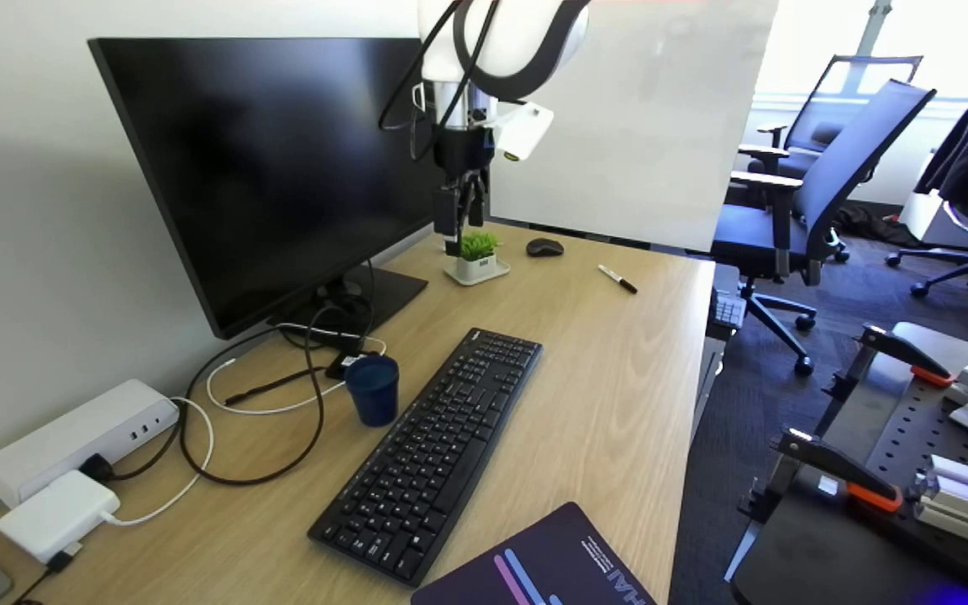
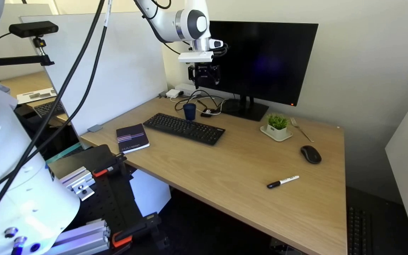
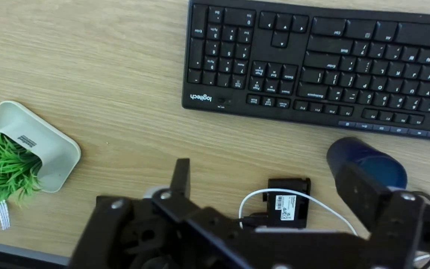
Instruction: Move the cup to the right
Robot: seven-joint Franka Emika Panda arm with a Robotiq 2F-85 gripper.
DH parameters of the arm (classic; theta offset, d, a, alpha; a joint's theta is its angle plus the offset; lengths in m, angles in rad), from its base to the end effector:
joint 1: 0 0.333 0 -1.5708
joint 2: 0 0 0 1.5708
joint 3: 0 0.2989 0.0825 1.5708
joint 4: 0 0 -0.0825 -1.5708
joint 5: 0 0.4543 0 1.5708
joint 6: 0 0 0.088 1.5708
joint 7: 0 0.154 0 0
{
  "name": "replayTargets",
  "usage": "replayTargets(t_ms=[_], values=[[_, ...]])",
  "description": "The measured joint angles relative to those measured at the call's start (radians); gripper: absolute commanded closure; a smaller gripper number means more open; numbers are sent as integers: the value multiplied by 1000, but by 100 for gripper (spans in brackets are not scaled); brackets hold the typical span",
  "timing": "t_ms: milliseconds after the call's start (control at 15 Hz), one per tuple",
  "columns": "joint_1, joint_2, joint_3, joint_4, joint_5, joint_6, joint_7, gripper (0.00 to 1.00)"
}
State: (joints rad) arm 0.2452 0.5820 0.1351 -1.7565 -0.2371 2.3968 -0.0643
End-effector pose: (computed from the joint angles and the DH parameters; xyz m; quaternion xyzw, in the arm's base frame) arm 0.6685 0.2559 0.1362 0.9553 0.2900 0.0405 0.0405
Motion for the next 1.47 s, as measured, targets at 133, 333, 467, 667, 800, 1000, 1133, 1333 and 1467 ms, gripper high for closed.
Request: replayTargets(t_ms=[133, 333, 467, 667, 800, 1000, 1133, 1333, 1467], values=[[9, 50, 0, 51, 0, 3, 0, 0], [27, 126, 1, 125, 0, 3, 0, 0], [42, 169, 1, 173, 0, 3, 0, 0], [69, 219, 2, 244, 0, 1, 0, 0], [88, 248, 3, 287, 1, -1, 0, 0], [110, 293, 3, 342, 3, -3, 0, 0], [121, 326, 4, 373, 7, -4, 0, 0], [130, 378, 5, 420, 19, -10, 0, 0], [133, 410, 6, 450, 30, -14, 0, 0]])
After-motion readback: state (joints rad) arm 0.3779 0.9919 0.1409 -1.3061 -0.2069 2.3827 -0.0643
